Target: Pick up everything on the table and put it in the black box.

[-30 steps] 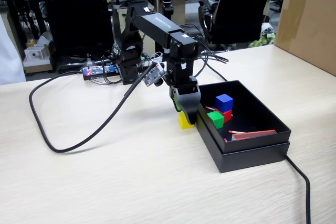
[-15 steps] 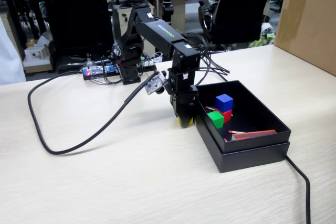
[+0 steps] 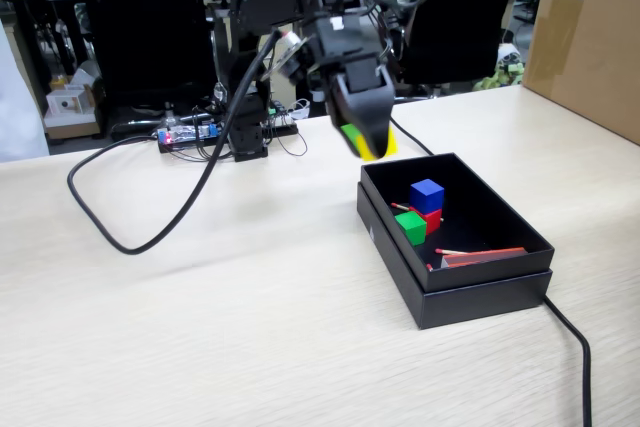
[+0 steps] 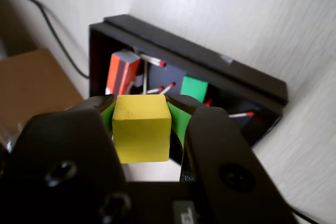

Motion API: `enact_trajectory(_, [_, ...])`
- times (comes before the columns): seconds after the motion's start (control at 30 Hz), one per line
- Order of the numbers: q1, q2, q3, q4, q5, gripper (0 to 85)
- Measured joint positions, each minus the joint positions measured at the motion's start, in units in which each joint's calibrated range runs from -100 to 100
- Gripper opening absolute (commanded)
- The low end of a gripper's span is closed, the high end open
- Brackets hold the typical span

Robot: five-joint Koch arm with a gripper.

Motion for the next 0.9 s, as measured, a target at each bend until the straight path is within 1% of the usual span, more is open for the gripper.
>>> enact_trajectory(0.1, [1.07, 5.70, 3.56, 0.00, -0.34, 6.0])
enact_trajectory(0.17, [1.95, 15.40, 4.66, 0.00, -0.44, 6.1])
enact_trajectory(0.23, [2.20, 16.70, 4.93, 0.00, -0.44, 6.1])
enact_trajectory(0.37, [3.22, 24.98, 6.85, 0.00, -0.05, 6.5])
enact_trajectory(0.67, [3.61, 28.48, 4.38, -0.31, 0.98, 7.6])
enact_trajectory(0.7, [3.61, 28.61, 4.29, -0.31, 0.98, 12.1])
enact_trajectory(0.77, [3.57, 29.39, 4.20, -0.31, 0.98, 16.9])
enact_trajectory(0.8, [3.57, 29.39, 3.93, -0.31, 0.98, 22.1])
enact_trajectory(0.87, [3.57, 29.90, 3.38, -0.39, 0.98, 28.6])
enact_trajectory(0.9, [3.57, 30.16, 3.19, -0.39, 0.93, 35.2])
